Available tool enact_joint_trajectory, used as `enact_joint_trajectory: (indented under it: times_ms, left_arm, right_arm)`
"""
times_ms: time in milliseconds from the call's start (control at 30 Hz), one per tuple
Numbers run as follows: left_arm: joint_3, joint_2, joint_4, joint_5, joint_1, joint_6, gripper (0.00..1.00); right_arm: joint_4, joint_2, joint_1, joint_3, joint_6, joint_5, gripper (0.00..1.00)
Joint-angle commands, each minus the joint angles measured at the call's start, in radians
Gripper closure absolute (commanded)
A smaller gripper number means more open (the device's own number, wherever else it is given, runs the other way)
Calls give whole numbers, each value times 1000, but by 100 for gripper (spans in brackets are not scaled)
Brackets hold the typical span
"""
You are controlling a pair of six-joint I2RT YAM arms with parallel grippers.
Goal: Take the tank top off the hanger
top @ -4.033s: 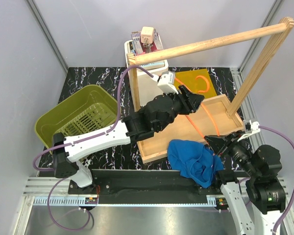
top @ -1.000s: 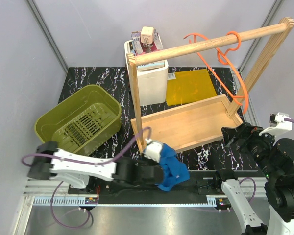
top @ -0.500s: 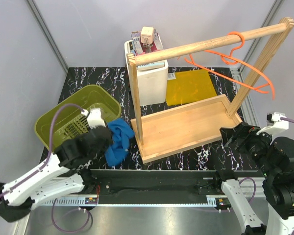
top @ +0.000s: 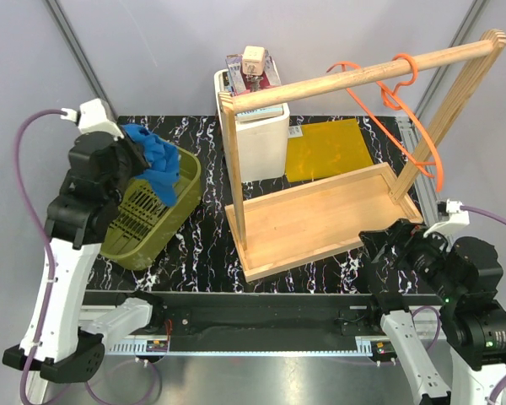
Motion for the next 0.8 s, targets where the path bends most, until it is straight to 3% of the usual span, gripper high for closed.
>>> enact_joint_trajectory:
  times_ms: [0,67,267,333,367,433,467,500,533,767]
  left_arm:
    - [72,2,17,-91,19,66,100]
    - [2,-3,17,-160,35,51,100]
    - [-297,-28,100,-121,121,-17,100]
    - [-327,-15,100,-76,150,-21,100]
    - [-330,-12,89,-62,175,-32,90]
    - [-325,-24,60,-47,184,-50,41]
    - [-319,-41,55,-42,184,-70,21]
    - [-316,-90,52,-33,184,-81,8]
    - [-313,-116,54,18,184,-84,2]
    - [-369,-261,78,388,132,-165,1]
  right_arm:
    - [88,-16,-1,-87,62,-188,0]
    - [133,-16,-1,-122,98,-251,0]
    - [298,-44,-1,-276,231,-419,0]
    - [384,-59,-1,-346,290,-479,0]
    - [409,-61,-1,-372,309,-494,0]
    - [482,-64,-1,-441,366,-535,0]
    - [510,-67,-1,-464,387,-548,0]
    - [538,-67,-1,-509,406,-566,0]
    - [587,-68,-3,-527,436,-572,0]
    - [708,-36,-1,-635,470,-562,0]
